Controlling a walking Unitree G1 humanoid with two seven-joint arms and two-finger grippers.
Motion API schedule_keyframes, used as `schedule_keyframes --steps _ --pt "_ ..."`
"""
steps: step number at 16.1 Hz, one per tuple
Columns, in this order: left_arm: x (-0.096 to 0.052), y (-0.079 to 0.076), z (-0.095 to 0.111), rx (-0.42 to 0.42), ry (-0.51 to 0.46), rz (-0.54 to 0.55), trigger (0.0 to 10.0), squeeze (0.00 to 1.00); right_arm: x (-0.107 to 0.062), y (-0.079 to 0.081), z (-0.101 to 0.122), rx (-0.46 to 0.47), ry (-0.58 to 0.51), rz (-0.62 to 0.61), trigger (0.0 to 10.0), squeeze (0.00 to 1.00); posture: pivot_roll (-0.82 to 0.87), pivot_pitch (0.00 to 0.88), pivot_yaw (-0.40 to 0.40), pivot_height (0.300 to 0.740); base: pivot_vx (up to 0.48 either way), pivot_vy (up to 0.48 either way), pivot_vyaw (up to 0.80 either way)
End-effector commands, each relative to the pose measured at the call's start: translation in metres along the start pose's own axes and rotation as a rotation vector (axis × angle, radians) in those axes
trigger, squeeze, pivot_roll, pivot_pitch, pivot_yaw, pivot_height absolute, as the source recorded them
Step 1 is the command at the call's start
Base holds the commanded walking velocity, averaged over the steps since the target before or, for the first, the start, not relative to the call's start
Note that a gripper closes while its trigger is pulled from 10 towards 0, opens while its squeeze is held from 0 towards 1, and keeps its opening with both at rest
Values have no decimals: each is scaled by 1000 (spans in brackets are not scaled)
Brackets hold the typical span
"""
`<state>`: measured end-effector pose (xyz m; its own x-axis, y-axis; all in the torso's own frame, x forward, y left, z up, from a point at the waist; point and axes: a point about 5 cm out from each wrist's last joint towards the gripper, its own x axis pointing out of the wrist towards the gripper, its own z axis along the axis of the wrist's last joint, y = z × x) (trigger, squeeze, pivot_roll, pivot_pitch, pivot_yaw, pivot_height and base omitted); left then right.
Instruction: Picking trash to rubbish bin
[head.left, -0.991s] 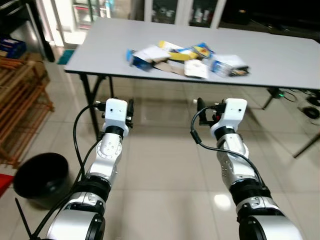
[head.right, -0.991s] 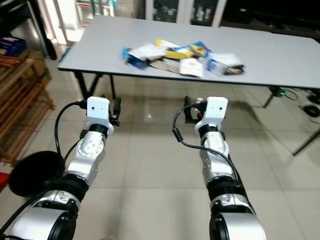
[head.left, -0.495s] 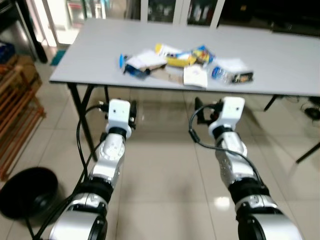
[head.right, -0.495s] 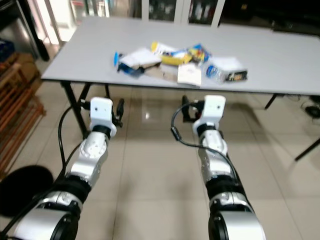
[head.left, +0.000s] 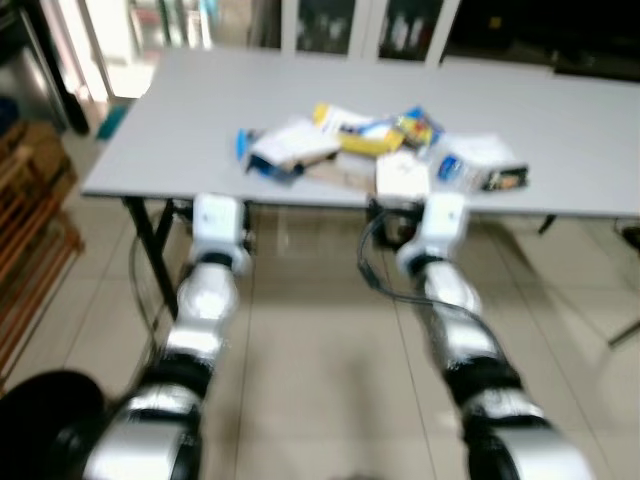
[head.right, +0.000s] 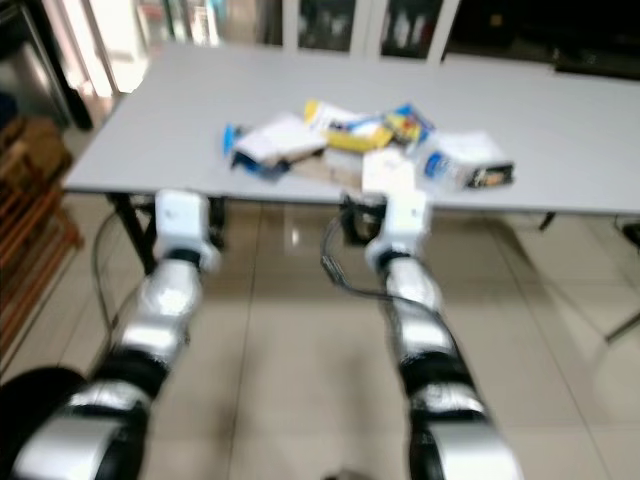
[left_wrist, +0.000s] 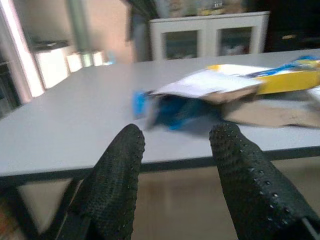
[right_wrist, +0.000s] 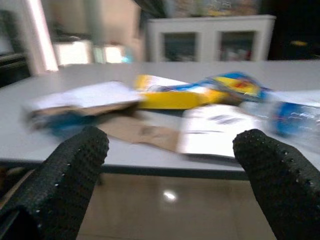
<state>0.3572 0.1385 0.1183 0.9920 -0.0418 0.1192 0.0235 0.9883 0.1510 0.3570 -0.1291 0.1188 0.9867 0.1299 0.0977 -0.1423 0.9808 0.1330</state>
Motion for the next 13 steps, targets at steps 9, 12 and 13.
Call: schedule_keyframes --steps 9,12,13 --pt "3 7 7 14 -24 15 10000 0 4 6 8 20 -30 22 10000 0 -29 48 -93 740 480 0 0" --pt "5 9 11 11 -43 21 10000 0 4 6 8 26 -35 23 10000 0 -29 49 -94 740 480 0 0" --pt "6 9 13 10 -49 24 10000 0 4 6 8 27 -36 23 10000 0 -29 49 -96 740 480 0 0"
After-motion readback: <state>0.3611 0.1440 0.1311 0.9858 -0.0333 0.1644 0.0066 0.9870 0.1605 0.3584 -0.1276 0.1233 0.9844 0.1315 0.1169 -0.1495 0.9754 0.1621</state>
